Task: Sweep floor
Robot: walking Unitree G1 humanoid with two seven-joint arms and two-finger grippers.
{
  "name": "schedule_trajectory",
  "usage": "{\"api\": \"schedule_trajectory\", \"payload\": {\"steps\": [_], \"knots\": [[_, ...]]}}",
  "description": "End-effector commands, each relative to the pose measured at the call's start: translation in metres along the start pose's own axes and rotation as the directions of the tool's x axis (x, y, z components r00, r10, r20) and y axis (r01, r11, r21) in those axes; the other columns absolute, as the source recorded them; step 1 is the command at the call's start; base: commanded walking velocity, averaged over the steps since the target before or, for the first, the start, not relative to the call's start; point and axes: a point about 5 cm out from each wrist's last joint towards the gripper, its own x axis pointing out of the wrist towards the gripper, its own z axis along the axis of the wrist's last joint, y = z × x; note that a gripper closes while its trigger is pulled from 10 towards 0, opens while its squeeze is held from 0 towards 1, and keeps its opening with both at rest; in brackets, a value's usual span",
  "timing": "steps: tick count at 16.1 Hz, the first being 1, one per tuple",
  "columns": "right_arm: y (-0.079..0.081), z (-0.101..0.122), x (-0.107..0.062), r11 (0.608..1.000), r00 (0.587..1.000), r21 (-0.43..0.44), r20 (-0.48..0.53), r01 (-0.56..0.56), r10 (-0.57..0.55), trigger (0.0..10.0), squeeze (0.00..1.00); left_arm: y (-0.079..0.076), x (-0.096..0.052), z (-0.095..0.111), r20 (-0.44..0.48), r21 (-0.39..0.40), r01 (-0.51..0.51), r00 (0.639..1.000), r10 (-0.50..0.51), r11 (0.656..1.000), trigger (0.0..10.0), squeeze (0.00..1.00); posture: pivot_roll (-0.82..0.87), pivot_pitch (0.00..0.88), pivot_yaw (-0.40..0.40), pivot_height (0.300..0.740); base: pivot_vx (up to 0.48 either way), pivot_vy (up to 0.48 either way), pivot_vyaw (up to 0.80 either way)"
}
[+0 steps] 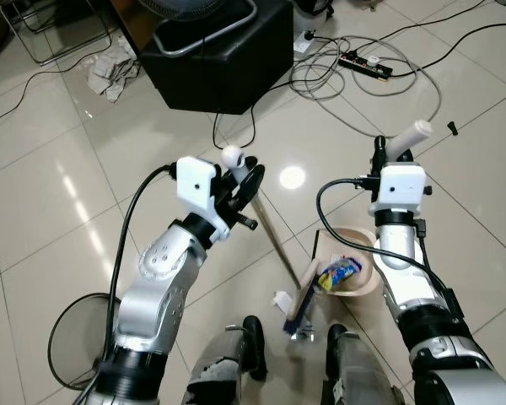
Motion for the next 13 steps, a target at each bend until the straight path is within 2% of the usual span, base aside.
{"api": "schedule_trajectory", "payload": {"steps": [1, 4, 6, 8, 9, 10, 13], "knots": [[0.006, 0.006, -0.006, 0.999, 0.999, 0.033, 0.044, -0.026, 0.025, 10.0, 0.00, 0.011, 0.001, 0.006, 0.035, 0.032, -0.009, 0.999, 0.008, 0.999, 10.0, 0.00, 0.10, 0.204, 0.162, 0.740, 0.000, 0.000, 0.00], [0.005, 0.007, -0.006, 0.998, 0.999, 0.061, 0.046, -0.023, 0.020, 10.0, 0.00, 0.024, 0.008, 0.009, 0.047, 0.070, -0.038, 0.998, 0.035, 0.997, 10.0, 0.00, 0.09, 0.183, 0.159, 0.740, 0.000, 0.000, 0.00], [0.007, 0.017, -0.014, 0.990, 0.997, 0.139, 0.078, -0.016, 0.005, 10.0, 0.00, 0.053, 0.011, 0.013, 0.074, 0.147, -0.152, 0.987, 0.142, 0.977, 10.0, 0.00, 0.07, 0.146, 0.146, 0.740, 0.000, 0.000, 0.00], [0.005, 0.021, -0.016, 0.989, 0.996, 0.145, 0.094, -0.015, 0.001, 10.0, 0.00, 0.067, 0.012, 0.013, 0.075, 0.181, -0.213, 0.976, 0.203, 0.960, 10.0, 0.00, 0.06, 0.132, 0.142, 0.740, 0.000, 0.000, 0.00], [0.001, 0.028, -0.018, 0.986, 0.993, 0.167, 0.115, 0.002, -0.022, 10.0, 0.00, 0.078, 0.009, 0.009, 0.051, 0.237, -0.247, 0.969, 0.241, 0.940, 10.0, 0.00, 0.05, 0.115, 0.140, 0.740, 0.000, 0.000, 0.00], [-0.002, 0.034, -0.018, 0.984, 0.990, 0.179, 0.135, 0.008, -0.033, 10.0, 0.00, 0.084, 0.004, 0.006, 0.041, 0.266, -0.261, 0.965, 0.259, 0.928, 10.0, 0.00, 0.04, 0.105, 0.140, 0.740, 0.000, 0.000, 0.00], [-0.003, 0.036, -0.018, 0.983, 0.989, 0.185, 0.140, 0.010, -0.037, 10.0, 0.00, 0.086, 0.003, 0.004, 0.036, 0.278, -0.264, 0.964, 0.265, 0.924, 10.0, 0.00, 0.04, 0.103, 0.139, 0.740, 0.000, 0.000, 0.00]]}}
